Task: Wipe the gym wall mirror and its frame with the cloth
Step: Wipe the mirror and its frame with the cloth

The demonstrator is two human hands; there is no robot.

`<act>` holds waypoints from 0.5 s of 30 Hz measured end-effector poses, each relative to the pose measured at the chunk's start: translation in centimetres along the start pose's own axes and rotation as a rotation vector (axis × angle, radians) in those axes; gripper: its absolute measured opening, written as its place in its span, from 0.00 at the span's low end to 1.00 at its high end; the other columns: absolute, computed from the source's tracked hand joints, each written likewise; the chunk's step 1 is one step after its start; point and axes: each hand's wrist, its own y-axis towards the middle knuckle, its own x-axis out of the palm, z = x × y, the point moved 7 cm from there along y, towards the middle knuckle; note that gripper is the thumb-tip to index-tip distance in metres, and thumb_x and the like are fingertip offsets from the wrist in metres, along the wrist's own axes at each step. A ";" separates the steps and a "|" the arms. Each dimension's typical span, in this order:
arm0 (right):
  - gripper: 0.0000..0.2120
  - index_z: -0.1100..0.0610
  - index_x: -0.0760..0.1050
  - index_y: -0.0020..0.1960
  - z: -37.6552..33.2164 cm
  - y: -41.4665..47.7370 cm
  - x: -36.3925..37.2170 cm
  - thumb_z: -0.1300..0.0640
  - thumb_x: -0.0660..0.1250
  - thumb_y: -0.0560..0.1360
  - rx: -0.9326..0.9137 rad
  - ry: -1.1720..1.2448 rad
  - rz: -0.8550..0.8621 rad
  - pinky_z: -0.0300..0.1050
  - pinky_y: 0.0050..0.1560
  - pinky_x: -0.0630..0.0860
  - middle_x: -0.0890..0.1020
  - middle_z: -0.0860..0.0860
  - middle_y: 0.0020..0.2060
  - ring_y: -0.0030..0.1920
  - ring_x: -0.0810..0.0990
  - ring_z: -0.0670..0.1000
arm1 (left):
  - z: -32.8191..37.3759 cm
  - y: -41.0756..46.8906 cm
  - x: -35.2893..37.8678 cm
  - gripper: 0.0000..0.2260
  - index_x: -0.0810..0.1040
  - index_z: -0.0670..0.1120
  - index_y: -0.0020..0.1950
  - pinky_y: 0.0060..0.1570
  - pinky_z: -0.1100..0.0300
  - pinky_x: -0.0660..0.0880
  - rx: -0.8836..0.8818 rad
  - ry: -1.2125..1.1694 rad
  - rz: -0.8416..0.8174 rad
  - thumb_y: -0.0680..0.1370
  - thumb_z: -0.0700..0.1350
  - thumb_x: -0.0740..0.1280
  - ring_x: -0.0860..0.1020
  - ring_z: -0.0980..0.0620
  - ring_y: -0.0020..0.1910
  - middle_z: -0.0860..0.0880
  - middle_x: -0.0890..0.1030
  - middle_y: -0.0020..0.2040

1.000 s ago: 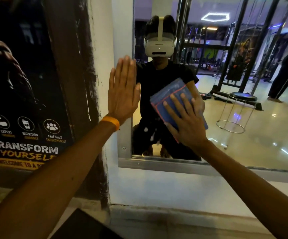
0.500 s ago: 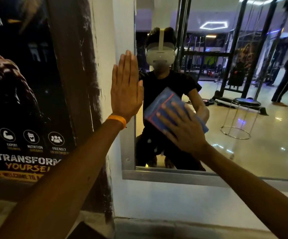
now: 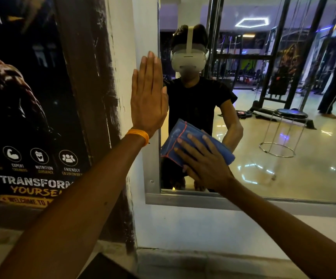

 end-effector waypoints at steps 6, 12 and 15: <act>0.35 0.52 0.57 0.83 -5.1 -5.7 2.8 0.43 0.64 0.80 -0.276 -0.045 -0.135 0.59 0.82 0.38 0.62 0.54 0.81 0.82 0.53 0.58 | -0.2 -0.6 -0.1 0.27 0.56 0.35 0.82 0.81 0.41 0.50 -0.012 -0.056 0.017 0.83 0.38 0.60 0.56 0.34 0.82 0.35 0.59 0.82; 0.26 0.54 0.61 0.80 4.1 -2.0 -2.1 0.45 0.52 0.86 0.177 0.108 0.099 0.61 0.82 0.44 0.63 0.57 0.80 0.83 0.51 0.58 | -0.2 -0.6 -0.1 0.27 0.56 0.35 0.82 0.81 0.42 0.49 -0.015 -0.039 0.024 0.84 0.37 0.60 0.56 0.35 0.82 0.35 0.59 0.82; 0.28 0.53 0.59 0.81 -0.1 -6.4 0.0 0.44 0.55 0.85 0.153 0.122 0.037 0.61 0.81 0.46 0.62 0.56 0.80 0.84 0.47 0.57 | 0.0 -1.6 0.2 0.27 0.55 0.36 0.82 0.80 0.41 0.50 -0.028 -0.024 0.018 0.85 0.39 0.60 0.57 0.34 0.81 0.35 0.59 0.82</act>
